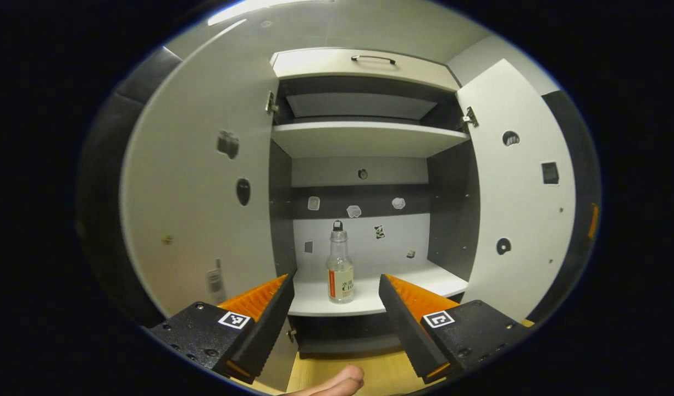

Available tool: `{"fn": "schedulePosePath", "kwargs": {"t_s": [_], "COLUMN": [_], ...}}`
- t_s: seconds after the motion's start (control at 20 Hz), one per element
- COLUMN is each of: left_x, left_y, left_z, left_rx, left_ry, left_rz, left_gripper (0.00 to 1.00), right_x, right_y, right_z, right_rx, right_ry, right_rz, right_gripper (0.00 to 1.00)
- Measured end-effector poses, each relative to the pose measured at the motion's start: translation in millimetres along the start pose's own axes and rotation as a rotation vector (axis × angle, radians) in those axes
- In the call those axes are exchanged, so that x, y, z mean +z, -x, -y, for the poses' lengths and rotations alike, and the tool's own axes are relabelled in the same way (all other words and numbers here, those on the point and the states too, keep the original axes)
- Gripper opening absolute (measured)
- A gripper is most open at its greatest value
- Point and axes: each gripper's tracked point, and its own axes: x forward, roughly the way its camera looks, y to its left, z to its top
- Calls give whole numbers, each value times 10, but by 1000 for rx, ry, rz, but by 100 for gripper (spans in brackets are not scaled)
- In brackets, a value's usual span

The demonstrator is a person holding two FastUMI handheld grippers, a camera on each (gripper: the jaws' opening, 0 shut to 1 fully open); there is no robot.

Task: Grasp the bottle in the cabinet with the left hand and place it on the coaster, then close the right door with the right hand and the left door with the left hand.

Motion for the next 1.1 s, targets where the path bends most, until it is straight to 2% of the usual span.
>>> {"fn": "schedulePosePath", "kwargs": {"t_s": [0.05, 0.2, 0.45, 0.6, 0.75, 0.85, 0.95, 1.1], "left_x": [-51, -214, -671, -917, -1052, -1160, -1011, -781], "left_y": [-180, -738, -1512, -1895, -2155, -2188, -2052, -1739], "left_z": [3, 53, 73, -16, -109, -126, -84, -16], "left_rx": [6, 8, 22, 67, 99, 99, 66, 17], "left_ry": [3, 13, 36, 18, 50, 64, 117, 139], "left_rz": [2, 11, -59, -97, -125, -182, -156, -124], "left_gripper": [98, 98, 98, 98, 98, 99, 80, 77], "right_x": [-15, -84, -47, -131, -211, -211, -227, -224], "right_y": [-61, -170, -266, -279, -210, -127, -17, 160], "right_z": [8, 13, 174, 309, 392, 427, 472, 469], "right_rx": [-5, 0, -32, -72, -105, -112, -121, -120], "right_ry": [5, -7, -6, 8, 40, 42, 26, -9], "right_rz": [0, -7, 6, -12, -33, -33, -32, -34], "right_gripper": [100, 100, 100, 100, 100, 100, 100, 100]}}
